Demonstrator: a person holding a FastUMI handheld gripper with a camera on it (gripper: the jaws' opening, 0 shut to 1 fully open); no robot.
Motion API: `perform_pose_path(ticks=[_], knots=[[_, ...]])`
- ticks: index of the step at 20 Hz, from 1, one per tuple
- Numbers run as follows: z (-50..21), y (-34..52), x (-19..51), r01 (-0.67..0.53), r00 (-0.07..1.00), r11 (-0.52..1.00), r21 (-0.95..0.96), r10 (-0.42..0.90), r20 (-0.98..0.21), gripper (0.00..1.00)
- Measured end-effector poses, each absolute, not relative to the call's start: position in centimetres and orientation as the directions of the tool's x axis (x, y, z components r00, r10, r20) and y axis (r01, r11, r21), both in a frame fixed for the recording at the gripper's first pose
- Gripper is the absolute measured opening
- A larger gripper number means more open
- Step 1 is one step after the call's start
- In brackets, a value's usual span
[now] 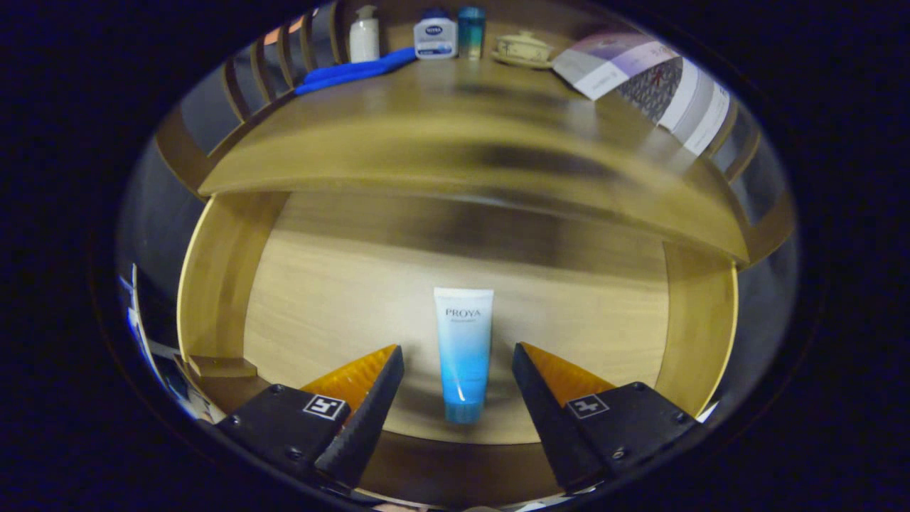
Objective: Pull open the drawer, take out the items inside it, and place them on the countertop above the cabinet.
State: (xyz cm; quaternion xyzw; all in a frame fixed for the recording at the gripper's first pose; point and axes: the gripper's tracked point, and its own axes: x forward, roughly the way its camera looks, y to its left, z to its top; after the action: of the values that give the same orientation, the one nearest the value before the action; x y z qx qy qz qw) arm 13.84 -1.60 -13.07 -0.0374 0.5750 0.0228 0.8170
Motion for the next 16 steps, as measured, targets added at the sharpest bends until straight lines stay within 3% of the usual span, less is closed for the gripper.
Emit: perform_pose_path(ticks=[1,6,10,16], knots=[[-13.5,-1.8,13.8,-0.071,0.316,0.997,-0.034,-0.010,-0.949,0.91],[-14.2,-2.6,14.6,-0.049,0.274,0.997,-0.054,-0.039,-0.961,0.82],[-15.2,-2.3,14.9,-0.078,0.256,0.991,-0.105,-0.081,-0.963,0.53],[-13.6,-2.5,14.5,-0.063,0.290,0.995,-0.076,-0.055,-0.955,0.48]])
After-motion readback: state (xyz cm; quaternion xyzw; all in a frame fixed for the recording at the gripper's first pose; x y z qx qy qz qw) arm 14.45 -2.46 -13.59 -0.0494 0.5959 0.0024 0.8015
